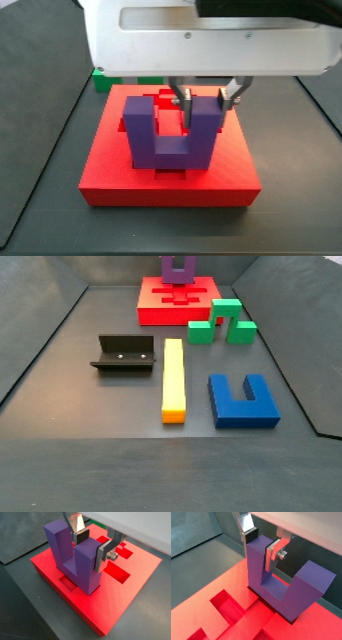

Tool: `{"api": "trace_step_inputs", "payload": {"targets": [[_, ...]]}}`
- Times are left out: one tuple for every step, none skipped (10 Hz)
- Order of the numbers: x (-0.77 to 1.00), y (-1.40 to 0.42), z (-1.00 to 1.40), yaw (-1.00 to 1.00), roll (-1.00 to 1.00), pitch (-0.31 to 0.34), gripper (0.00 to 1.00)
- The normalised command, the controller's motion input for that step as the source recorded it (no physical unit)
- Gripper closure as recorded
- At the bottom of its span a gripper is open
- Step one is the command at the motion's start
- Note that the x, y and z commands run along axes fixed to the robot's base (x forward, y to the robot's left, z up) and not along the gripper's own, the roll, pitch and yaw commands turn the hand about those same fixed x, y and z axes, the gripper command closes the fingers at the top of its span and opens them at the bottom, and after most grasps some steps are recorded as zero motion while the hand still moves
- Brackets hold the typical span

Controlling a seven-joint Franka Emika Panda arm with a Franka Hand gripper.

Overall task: Pick up the purple object. Move up. Place the purple object on the fixture. Regrasp the purple object. Move to above the board. Insert the purple object.
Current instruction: Insert the purple object.

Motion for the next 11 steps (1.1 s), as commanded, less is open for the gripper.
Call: {"api": "trace_step_inputs", "payload": {"targets": [[0.06,-0.04,-0.1,0.0,0.03,0.0,1.0],[0.0,0.0,-0.12,0.0,0.05,0.0,1.0],[0.0,0.0,-0.12,-0.02,0.06,0.0,1.0],[0.0,0.01,-0.1,-0.04,0.02,0.0,1.0],[0.0,0.02,-0.07,-0.03,0.0,0.0,1.0],[0.0,0.03,-0.03,0.0,0.0,0.0,1.0],[0.04,0.09,0.0,0.0,0.0,0.0,1.0],[0.07,0.15,-0.01,0.0,0.0,0.0,1.0],[0.04,0.11,-0.03,0.03,0.0,0.0,1.0],[0.0,0.0,-0.05,0.0,0.0,0.0,1.0],[-0.07,0.0,-0.09,0.0,-0.03,-0.013,1.0]]}}
